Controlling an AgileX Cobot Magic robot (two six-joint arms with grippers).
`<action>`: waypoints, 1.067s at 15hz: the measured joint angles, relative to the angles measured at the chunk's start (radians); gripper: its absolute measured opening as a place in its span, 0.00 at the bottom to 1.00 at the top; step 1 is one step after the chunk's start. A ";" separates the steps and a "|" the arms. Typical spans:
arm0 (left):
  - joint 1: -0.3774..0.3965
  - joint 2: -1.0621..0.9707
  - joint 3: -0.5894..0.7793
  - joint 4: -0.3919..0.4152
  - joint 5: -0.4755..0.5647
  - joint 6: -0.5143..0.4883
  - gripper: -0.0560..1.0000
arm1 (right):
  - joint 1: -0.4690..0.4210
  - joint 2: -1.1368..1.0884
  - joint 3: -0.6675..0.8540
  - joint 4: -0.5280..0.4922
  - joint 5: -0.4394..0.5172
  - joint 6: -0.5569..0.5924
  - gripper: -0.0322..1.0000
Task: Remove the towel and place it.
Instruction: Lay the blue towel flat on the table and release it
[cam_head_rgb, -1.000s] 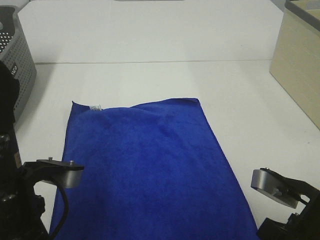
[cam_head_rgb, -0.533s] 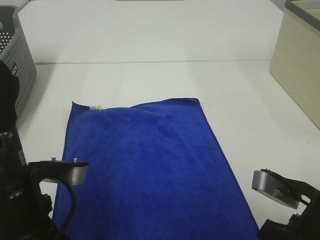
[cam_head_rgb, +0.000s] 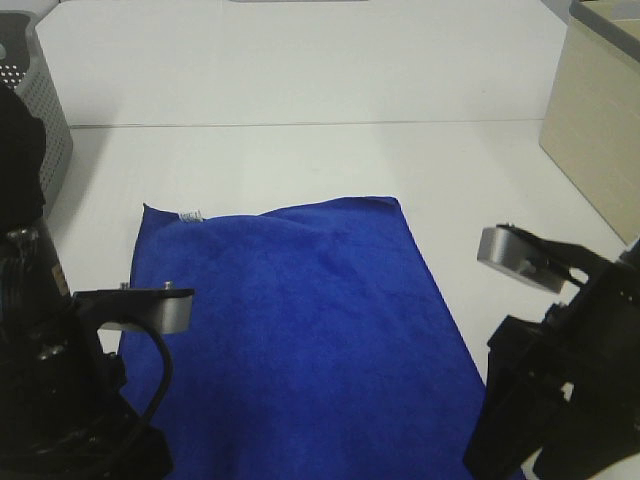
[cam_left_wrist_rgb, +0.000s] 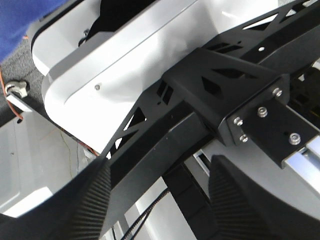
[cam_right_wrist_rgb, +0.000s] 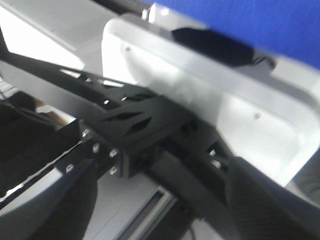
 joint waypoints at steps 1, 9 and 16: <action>0.000 0.000 -0.019 0.017 0.000 0.000 0.58 | 0.000 0.000 -0.050 -0.033 0.004 0.008 0.72; 0.262 0.041 -0.296 0.216 -0.058 -0.015 0.58 | -0.207 0.120 -0.440 -0.158 0.000 0.067 0.69; 0.363 0.327 -0.620 0.325 -0.101 -0.084 0.70 | -0.268 0.345 -0.746 -0.149 0.003 0.047 0.69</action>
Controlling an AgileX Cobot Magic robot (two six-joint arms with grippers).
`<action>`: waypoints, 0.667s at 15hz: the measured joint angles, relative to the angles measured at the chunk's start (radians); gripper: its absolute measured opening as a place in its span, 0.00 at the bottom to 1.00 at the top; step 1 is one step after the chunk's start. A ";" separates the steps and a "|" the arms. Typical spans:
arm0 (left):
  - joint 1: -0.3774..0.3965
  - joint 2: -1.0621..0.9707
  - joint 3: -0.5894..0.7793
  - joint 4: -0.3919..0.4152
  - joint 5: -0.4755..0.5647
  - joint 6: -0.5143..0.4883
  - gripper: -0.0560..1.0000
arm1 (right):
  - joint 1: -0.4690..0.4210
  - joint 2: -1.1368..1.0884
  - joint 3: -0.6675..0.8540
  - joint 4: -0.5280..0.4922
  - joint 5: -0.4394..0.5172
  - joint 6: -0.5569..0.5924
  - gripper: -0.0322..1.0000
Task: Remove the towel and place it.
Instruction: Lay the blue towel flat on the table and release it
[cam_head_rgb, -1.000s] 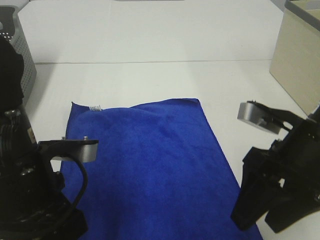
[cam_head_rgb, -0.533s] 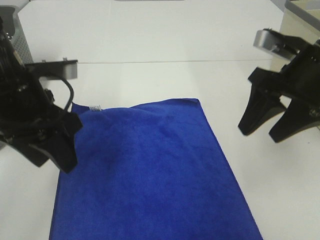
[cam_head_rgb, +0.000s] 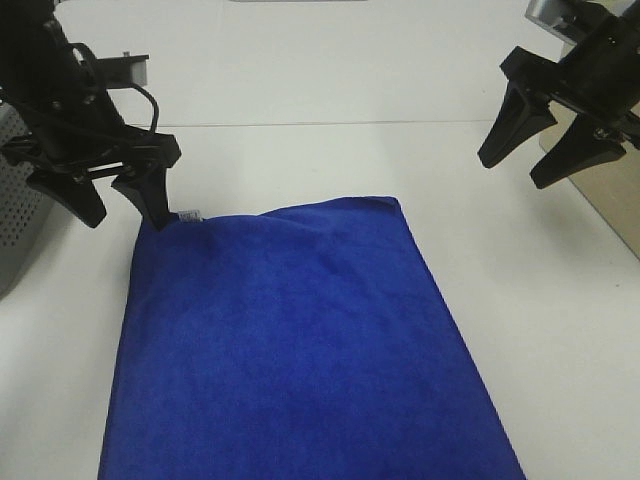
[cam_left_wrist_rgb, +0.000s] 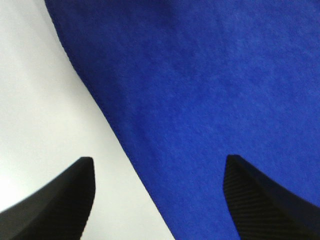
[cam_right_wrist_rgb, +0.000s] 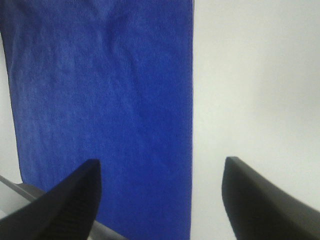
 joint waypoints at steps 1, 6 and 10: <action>0.000 0.040 -0.034 0.015 0.000 -0.021 0.71 | 0.000 0.032 -0.040 -0.001 0.008 -0.004 0.69; 0.048 0.179 -0.140 -0.001 0.000 -0.033 0.71 | 0.000 0.195 -0.215 0.001 0.040 -0.085 0.69; 0.177 0.211 -0.143 -0.111 -0.043 0.064 0.71 | -0.001 0.324 -0.322 0.027 0.052 -0.137 0.69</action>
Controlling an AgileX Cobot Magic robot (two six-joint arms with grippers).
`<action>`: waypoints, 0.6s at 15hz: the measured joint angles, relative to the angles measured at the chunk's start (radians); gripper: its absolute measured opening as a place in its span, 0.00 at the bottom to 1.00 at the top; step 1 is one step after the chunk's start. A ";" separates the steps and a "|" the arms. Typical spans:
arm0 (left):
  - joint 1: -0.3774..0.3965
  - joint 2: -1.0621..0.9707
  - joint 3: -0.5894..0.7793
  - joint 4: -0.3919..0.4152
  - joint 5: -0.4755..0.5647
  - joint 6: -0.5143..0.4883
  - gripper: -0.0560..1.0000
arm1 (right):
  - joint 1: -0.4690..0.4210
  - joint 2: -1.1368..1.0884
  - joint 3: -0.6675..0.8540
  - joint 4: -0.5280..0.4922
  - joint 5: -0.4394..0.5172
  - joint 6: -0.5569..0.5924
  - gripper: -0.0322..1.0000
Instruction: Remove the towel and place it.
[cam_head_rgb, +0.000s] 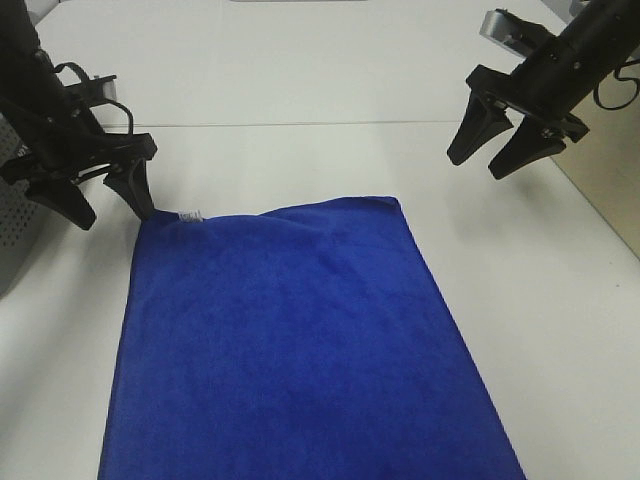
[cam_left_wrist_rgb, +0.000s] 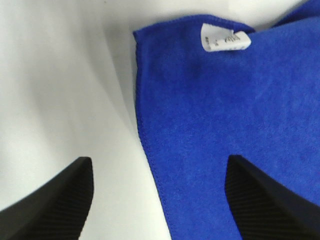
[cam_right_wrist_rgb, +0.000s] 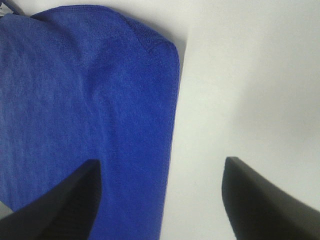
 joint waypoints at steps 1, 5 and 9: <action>0.016 0.004 0.000 -0.018 -0.017 0.016 0.71 | 0.000 0.020 -0.016 0.001 0.006 -0.008 0.69; 0.046 0.040 -0.002 -0.067 -0.042 0.079 0.71 | 0.000 0.088 -0.050 0.029 0.012 -0.103 0.69; 0.046 0.079 -0.002 -0.071 -0.113 0.108 0.71 | -0.001 0.152 -0.058 0.097 0.013 -0.215 0.69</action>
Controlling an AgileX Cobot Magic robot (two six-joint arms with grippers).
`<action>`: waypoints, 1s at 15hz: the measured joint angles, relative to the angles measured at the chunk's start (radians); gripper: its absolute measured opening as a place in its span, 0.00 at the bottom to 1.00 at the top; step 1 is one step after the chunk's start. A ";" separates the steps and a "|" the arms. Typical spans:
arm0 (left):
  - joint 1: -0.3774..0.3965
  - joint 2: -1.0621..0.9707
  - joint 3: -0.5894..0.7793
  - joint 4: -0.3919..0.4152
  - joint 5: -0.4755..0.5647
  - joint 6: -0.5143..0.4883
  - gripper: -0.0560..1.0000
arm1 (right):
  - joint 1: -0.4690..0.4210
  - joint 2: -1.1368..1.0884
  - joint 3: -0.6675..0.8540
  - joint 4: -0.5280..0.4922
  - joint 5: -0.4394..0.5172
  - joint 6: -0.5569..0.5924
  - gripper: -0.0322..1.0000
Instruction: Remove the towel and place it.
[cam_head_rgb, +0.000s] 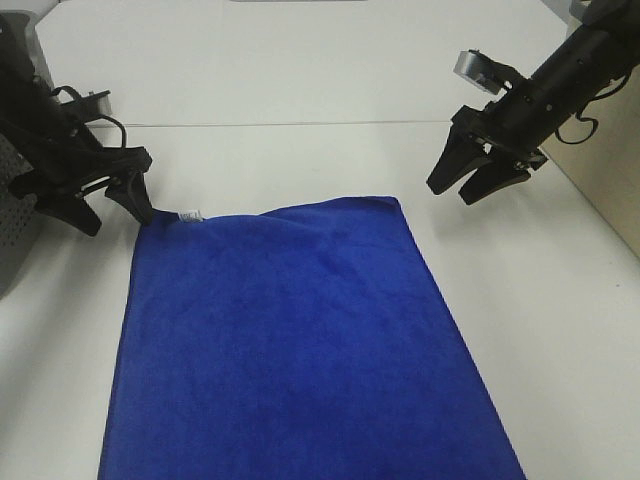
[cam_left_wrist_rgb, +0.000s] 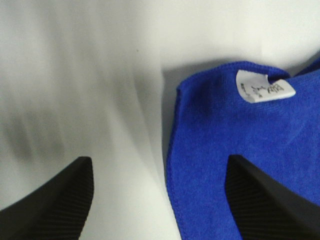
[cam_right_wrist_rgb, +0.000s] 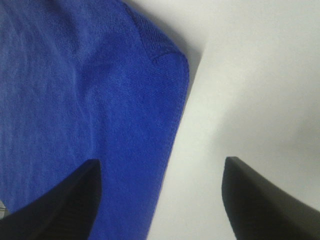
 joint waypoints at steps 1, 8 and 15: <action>0.000 0.002 0.000 -0.005 -0.026 0.004 0.71 | 0.000 0.016 -0.003 0.019 0.000 -0.014 0.69; 0.000 0.044 0.000 -0.125 -0.104 0.082 0.71 | 0.014 0.089 -0.012 0.086 -0.123 -0.129 0.69; 0.000 0.078 -0.004 -0.206 -0.104 0.138 0.71 | 0.045 0.131 -0.015 0.117 -0.168 -0.153 0.69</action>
